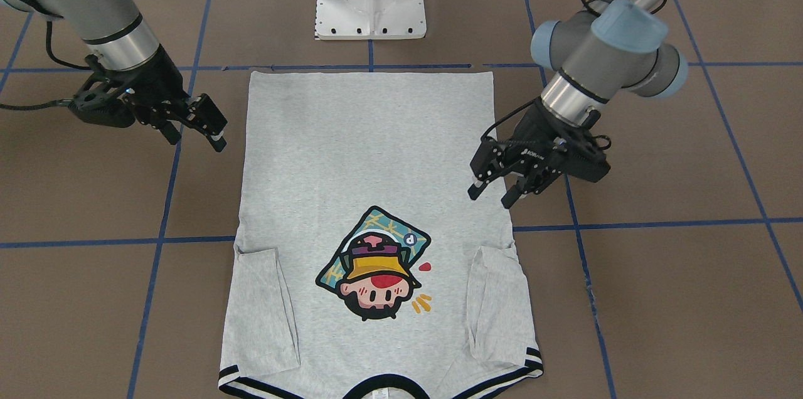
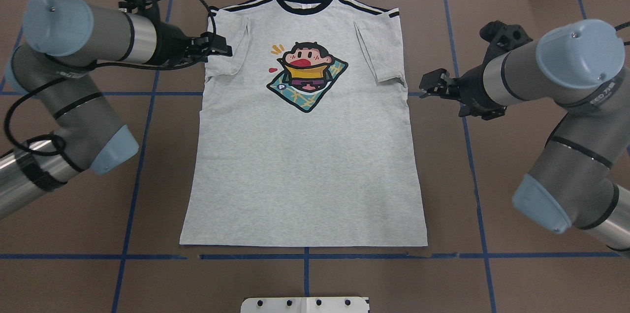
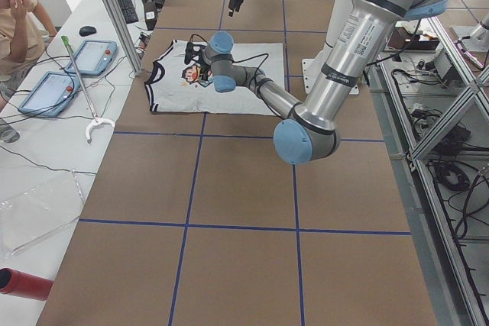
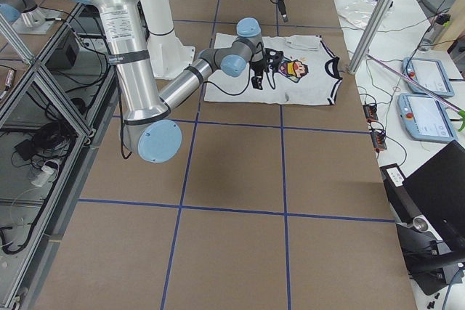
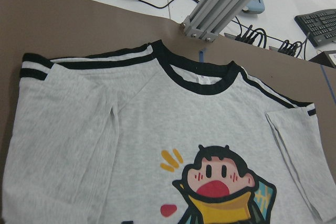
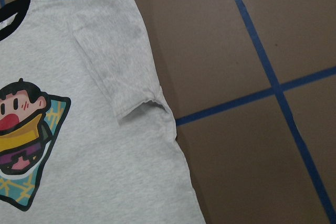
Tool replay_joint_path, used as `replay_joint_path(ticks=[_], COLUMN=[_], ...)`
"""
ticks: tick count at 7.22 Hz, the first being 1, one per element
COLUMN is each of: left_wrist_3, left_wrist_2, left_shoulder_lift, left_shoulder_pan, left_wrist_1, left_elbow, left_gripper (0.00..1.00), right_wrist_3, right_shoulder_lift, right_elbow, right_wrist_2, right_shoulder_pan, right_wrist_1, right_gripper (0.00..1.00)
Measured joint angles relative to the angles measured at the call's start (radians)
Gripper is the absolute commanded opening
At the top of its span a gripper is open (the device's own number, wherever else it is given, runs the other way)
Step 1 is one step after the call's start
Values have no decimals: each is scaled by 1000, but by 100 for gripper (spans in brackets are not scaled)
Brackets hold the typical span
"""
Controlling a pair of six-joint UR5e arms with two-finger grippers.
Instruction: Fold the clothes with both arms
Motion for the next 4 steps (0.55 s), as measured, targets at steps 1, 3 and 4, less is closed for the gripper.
replay_joint_path(ticks=[1, 3, 4], left_wrist_3=[-6, -22, -34], left_wrist_2=[-40, -71, -71], left_shoulder_lift=[76, 144, 151], left_shoulder_pan=[2, 6, 8], left_wrist_1=[64, 126, 130], left_elbow=[-115, -215, -224], left_gripper=[78, 79, 80], right_wrist_3=[104, 367, 462], right_shoulder_lift=[-42, -131, -166], right_elbow=[59, 143, 156], right_wrist_2=[-58, -227, -303], right_shoulder_pan=[-84, -288, -374], right_wrist_1=[-14, -30, -40], right_gripper=[99, 93, 92])
